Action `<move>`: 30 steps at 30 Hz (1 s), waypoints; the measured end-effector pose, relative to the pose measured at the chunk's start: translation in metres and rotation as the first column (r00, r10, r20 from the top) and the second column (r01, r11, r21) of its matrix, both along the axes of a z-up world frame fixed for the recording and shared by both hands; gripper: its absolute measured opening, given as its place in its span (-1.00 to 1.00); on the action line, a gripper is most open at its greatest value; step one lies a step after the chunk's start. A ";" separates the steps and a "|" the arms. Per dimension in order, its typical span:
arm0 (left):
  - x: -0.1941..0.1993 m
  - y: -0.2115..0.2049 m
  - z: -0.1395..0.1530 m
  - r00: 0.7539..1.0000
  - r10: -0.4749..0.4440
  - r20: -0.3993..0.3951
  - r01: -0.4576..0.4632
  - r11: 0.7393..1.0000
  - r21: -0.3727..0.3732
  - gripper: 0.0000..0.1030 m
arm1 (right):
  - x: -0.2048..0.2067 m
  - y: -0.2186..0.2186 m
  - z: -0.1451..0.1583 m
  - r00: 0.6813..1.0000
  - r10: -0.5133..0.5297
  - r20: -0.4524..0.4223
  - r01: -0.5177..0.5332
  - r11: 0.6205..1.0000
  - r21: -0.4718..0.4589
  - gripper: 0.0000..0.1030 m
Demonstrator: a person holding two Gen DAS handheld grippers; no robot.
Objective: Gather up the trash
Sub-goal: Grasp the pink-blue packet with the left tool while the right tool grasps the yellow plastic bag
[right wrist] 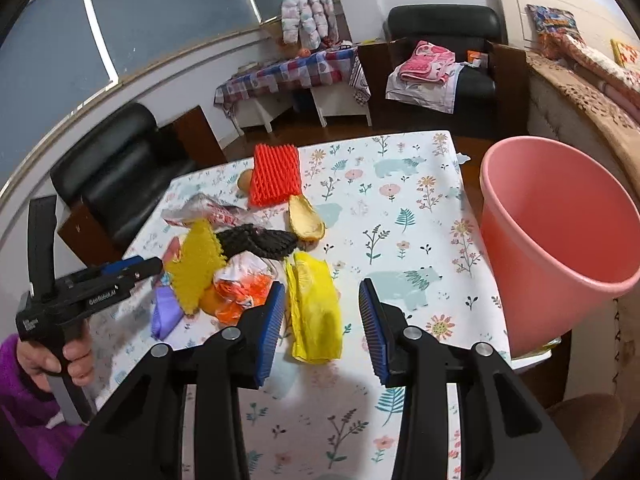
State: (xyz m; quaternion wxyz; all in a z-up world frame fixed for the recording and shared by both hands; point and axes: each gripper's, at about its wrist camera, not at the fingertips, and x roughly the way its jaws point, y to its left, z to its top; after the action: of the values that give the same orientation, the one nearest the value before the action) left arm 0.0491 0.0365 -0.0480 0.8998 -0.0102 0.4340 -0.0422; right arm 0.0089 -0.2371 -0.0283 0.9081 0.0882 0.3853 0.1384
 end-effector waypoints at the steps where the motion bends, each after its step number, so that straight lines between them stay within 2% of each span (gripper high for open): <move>1: 0.001 0.000 -0.002 1.000 0.002 -0.004 -0.002 1.000 0.001 -0.14 | 0.001 0.001 -0.002 1.000 0.011 -0.008 -0.011 1.000 -0.003 -0.24; 6: 0.007 0.001 -0.014 0.999 0.010 -0.040 -0.010 1.000 -0.006 -0.23 | 0.008 0.013 -0.015 0.996 0.062 -0.068 -0.062 0.998 0.008 -0.24; 12: 0.012 0.005 -0.025 0.997 0.025 -0.074 -0.026 0.999 -0.019 -0.43 | 0.014 0.018 -0.024 0.992 0.049 -0.117 -0.054 0.998 -0.039 -0.24; 15: 0.013 0.006 -0.026 0.997 0.026 -0.074 -0.028 0.999 -0.023 -0.43 | 0.017 0.020 -0.029 0.989 0.048 -0.138 -0.055 0.997 -0.051 -0.24; 23: 0.011 0.007 -0.025 0.997 0.027 -0.069 -0.029 0.999 -0.020 -0.66 | 0.018 0.024 -0.033 0.987 0.054 -0.153 -0.067 0.994 -0.082 -0.24; 30: 0.007 0.011 -0.015 0.998 0.044 -0.046 -0.046 0.998 -0.035 -0.70 | 0.018 0.021 -0.035 0.986 0.058 -0.158 -0.070 0.995 -0.071 -0.24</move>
State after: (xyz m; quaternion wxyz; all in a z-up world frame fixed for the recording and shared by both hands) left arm 0.0559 0.0479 -0.0628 0.8902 -0.0372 0.4531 -0.0296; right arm 0.0267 -0.2161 -0.0637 0.8730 0.0517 0.4626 0.1454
